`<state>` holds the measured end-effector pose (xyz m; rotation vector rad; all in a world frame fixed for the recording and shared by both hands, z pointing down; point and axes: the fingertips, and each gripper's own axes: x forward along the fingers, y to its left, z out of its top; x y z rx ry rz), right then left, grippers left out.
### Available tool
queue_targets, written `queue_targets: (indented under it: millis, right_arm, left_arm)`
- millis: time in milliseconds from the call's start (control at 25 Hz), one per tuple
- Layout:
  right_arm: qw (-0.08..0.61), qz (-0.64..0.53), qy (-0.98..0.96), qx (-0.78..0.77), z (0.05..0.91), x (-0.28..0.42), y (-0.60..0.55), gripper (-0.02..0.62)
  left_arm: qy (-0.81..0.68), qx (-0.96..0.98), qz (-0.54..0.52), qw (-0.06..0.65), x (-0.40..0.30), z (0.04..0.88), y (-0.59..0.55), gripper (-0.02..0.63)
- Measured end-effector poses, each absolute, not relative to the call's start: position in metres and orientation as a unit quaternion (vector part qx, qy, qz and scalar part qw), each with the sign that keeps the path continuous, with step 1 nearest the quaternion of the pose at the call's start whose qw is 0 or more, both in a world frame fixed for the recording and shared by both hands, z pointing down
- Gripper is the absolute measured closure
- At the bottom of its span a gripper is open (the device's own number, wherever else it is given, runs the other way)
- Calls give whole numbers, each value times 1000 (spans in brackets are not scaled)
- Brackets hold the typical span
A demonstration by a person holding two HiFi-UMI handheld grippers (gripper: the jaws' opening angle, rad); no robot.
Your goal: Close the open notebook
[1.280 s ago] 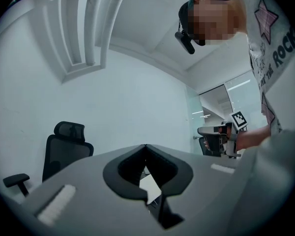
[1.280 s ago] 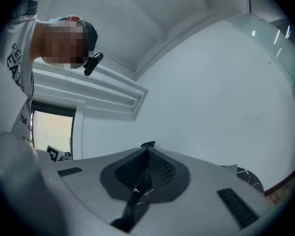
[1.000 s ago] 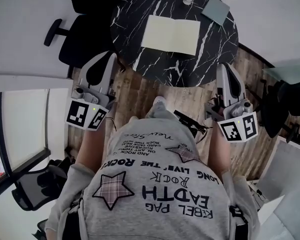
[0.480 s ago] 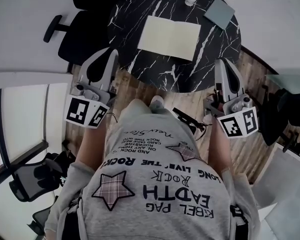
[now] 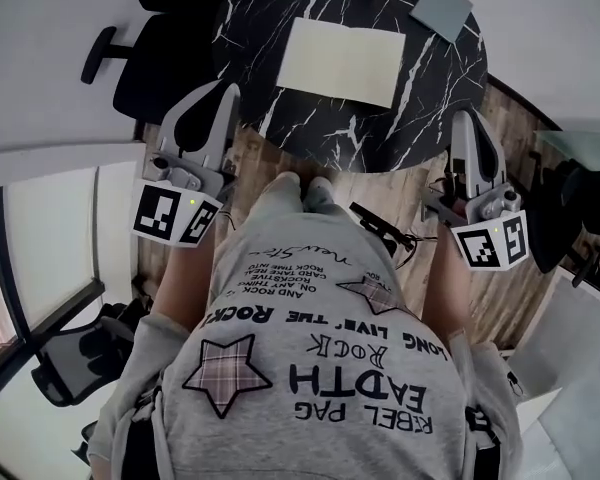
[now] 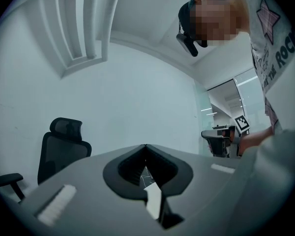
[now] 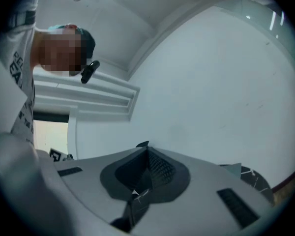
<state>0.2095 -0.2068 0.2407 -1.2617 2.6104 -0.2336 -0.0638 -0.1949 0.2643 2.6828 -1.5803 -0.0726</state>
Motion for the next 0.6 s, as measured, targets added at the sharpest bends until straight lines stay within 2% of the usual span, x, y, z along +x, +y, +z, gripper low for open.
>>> queue_targets:
  millis: [80, 240, 600]
  right_arm:
    - [119, -82, 889, -435, 239, 206, -209, 584]
    - [69, -50, 888, -452, 245, 191, -213, 584]
    - [72, -65, 888, -449, 239, 169, -229, 583]
  left_arm:
    - [-500, 866, -20, 14, -66, 263, -201, 598]
    - [-484, 875, -19, 13, -68, 260, -214, 598]
    - [-455, 890, -19, 10, -71, 254, -227, 598]
